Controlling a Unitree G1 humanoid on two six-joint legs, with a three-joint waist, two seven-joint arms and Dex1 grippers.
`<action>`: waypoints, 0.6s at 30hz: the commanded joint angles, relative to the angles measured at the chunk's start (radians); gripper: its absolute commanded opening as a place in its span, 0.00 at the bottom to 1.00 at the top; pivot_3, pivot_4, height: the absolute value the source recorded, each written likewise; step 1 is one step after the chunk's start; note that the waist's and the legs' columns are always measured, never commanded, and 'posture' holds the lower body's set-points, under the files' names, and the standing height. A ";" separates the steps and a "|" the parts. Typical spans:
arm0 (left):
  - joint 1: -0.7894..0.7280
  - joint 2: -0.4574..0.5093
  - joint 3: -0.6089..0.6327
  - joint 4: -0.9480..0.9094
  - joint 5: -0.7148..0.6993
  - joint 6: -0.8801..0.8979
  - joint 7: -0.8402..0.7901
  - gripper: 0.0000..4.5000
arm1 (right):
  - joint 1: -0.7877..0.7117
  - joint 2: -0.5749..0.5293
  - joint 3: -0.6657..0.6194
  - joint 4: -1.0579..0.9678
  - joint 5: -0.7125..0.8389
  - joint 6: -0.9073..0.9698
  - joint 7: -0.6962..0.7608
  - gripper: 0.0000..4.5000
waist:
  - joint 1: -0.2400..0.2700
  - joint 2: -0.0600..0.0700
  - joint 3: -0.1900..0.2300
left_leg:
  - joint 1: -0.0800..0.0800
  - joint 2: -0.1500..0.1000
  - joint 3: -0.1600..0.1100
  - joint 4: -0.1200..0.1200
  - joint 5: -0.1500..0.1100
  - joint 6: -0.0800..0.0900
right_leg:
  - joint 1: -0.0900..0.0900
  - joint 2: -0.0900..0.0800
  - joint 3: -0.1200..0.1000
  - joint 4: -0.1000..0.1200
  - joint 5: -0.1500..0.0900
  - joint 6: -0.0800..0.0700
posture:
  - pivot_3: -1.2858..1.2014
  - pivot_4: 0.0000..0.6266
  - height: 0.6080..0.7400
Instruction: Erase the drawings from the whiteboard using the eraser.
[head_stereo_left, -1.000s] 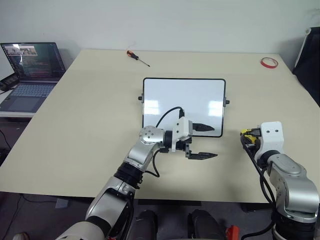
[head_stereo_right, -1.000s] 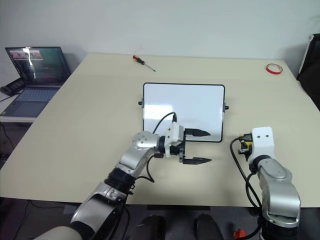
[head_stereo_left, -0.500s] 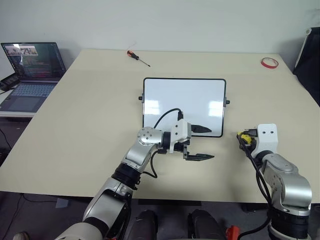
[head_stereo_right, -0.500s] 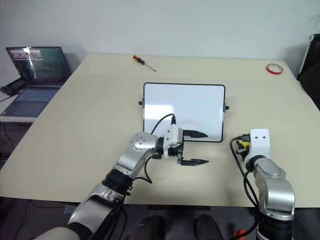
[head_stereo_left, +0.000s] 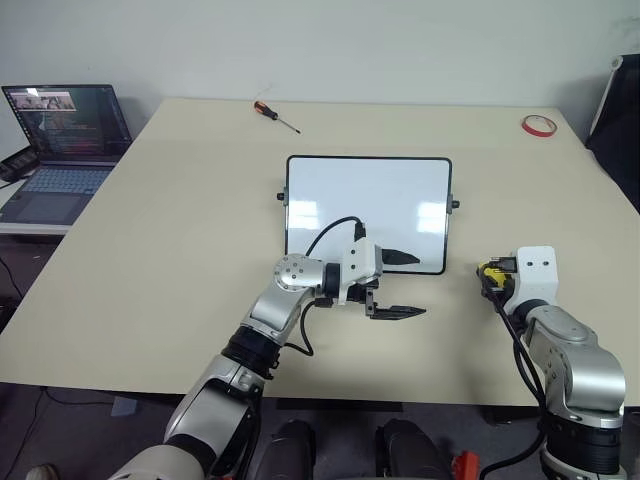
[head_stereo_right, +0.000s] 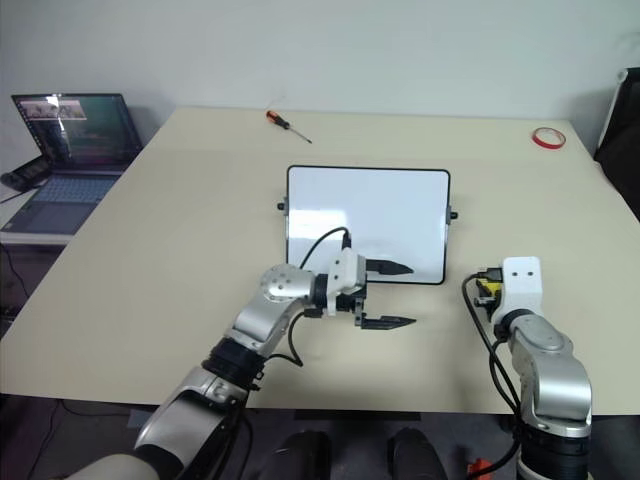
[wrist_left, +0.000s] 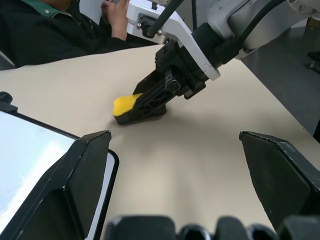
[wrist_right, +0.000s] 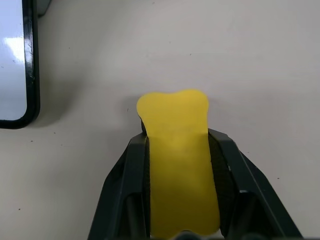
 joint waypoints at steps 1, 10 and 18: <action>-0.012 -0.001 0.013 -0.036 0.000 -0.008 0.007 1.00 | 0.006 -0.019 -0.011 -0.017 0.007 -0.022 -0.007 0.27 | 0.000 0.000 0.000 | 0.000 0.000 0.000 0.000 0.000 0.000 | 0.000 0.000 0.000 0.000 0.000 0.000 | 0.52 0.24 1.00; -0.018 -0.003 0.016 -0.028 0.006 -0.012 0.012 1.00 | 0.009 -0.018 -0.017 -0.009 0.027 -0.019 -0.018 0.54 | 0.000 0.000 0.000 | 0.000 0.000 0.000 0.000 0.000 0.000 | 0.000 0.000 0.000 0.000 0.000 0.000 | 0.52 0.24 1.00; -0.020 0.000 0.014 -0.028 0.007 -0.013 0.014 1.00 | 0.006 -0.026 -0.016 -0.005 0.028 -0.023 -0.029 0.99 | 0.000 0.000 0.000 | 0.000 0.000 0.000 0.000 0.000 0.000 | 0.000 0.000 0.000 0.000 0.000 0.000 | 0.52 0.24 1.00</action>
